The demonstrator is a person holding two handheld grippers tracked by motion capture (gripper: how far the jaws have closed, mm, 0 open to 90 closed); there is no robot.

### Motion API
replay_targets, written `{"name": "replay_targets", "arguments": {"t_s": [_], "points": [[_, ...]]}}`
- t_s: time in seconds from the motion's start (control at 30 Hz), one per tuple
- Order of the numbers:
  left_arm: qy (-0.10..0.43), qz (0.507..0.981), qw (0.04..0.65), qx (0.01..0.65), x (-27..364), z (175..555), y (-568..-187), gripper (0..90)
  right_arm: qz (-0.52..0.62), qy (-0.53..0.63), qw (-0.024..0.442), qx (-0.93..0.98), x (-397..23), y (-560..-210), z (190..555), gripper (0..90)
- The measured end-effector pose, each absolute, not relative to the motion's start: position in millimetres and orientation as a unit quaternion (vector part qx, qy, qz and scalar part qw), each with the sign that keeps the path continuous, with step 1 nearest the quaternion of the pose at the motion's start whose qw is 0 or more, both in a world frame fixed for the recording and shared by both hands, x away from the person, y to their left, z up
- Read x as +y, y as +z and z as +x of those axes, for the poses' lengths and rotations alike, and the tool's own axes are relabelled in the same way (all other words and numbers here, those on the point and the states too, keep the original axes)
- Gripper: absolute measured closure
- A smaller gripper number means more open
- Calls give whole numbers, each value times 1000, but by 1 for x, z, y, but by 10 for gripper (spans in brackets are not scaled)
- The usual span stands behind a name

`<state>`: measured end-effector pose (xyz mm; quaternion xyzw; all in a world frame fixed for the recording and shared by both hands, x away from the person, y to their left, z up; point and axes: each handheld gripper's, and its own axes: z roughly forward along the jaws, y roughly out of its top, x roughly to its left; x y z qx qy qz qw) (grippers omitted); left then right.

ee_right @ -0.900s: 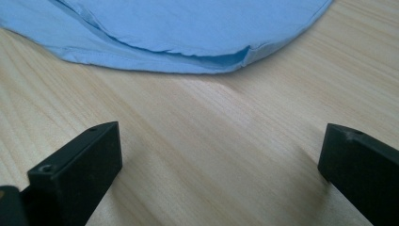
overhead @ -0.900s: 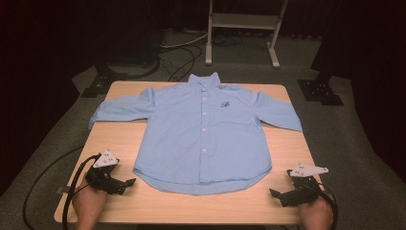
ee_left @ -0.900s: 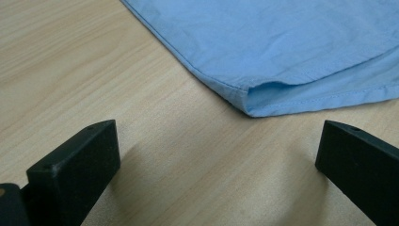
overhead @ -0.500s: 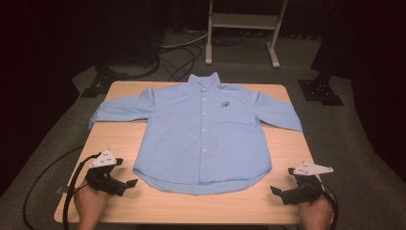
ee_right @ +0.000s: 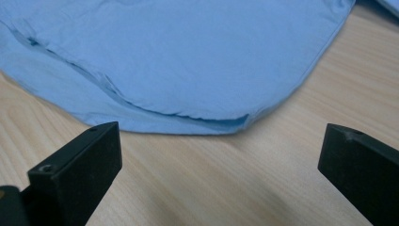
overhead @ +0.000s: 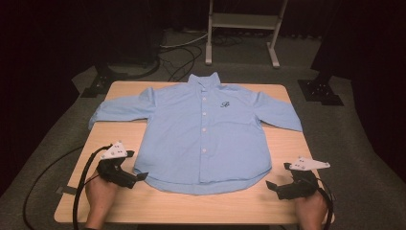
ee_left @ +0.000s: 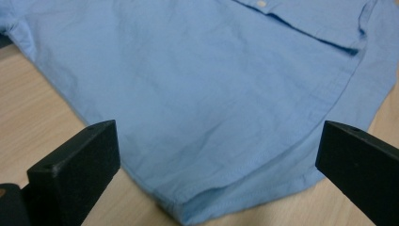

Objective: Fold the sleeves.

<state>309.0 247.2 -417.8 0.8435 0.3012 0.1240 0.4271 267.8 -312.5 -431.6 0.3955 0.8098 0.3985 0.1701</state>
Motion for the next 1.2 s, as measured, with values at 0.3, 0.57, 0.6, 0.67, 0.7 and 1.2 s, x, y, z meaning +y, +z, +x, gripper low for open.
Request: {"name": "replay_targets", "arguments": {"t_s": [0.3,0.57,0.6,0.67,0.7,1.2], "points": [[119,849,424,293,235,317,-413,0,378,408,174,812,-297,-422,276,0],[116,850,423,292,233,330,-414,0,363,403,172,823,-278,-421,290,0],[116,850,423,290,232,332,-413,0,362,402,169,824,-277,-422,292,0],[112,855,417,286,229,336,-414,0,360,401,169,825,-274,-422,297,0],[113,857,414,285,227,339,-414,0,361,402,168,825,-273,-423,300,0],[110,858,408,292,225,359,-427,0,370,372,150,838,-265,-438,332,0]]}}
